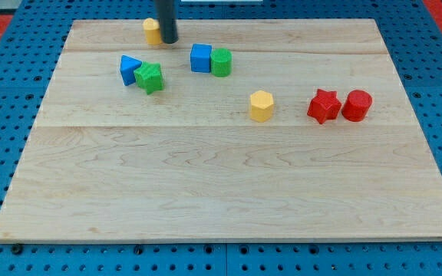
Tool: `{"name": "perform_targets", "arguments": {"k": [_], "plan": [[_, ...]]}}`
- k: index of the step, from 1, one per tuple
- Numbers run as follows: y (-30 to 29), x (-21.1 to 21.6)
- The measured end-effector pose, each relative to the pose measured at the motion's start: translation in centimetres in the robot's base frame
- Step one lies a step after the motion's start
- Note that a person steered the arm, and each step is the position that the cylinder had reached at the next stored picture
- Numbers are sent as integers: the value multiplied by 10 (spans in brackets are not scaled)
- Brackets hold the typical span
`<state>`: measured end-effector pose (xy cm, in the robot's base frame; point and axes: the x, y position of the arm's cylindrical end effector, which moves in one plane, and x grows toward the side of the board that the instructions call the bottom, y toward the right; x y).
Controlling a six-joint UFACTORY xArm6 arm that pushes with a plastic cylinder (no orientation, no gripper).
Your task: Move the yellow heart along with the green star slightly down
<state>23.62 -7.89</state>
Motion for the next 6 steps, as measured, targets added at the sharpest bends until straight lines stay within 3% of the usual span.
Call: {"name": "perform_targets", "arguments": {"k": [1,2,4,5,6], "plan": [[28,-28],[-25,-45],[-53,12],[-112,-34],[-83,-9]]}}
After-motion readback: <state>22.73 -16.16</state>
